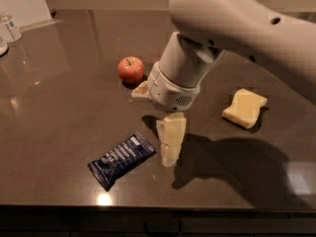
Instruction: Pick rxbar blueberry
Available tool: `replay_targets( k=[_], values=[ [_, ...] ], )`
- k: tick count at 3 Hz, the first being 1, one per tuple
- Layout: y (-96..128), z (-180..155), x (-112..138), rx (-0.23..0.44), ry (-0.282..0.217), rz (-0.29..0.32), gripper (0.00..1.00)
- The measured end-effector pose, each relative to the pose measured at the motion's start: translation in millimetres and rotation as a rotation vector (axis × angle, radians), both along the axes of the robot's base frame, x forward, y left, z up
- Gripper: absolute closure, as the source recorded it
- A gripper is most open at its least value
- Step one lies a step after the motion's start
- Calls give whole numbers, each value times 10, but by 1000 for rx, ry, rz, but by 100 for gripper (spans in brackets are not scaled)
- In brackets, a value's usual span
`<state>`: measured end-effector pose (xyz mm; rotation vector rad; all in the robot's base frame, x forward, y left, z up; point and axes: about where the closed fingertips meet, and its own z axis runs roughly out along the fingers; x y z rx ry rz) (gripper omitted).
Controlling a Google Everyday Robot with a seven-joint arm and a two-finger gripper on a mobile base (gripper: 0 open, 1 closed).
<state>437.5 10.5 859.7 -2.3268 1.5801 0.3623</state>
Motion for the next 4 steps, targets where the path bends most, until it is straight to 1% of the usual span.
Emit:
replay_targets(
  k=[1,2,3,4],
  values=[
    [208,-157,-138,9,12,66,0],
    [373,-271,-252,17,10,116,0],
    [478,-342,-331,19,10,150,0],
    [521,-378,-364,6,20,159,16]
  ],
)
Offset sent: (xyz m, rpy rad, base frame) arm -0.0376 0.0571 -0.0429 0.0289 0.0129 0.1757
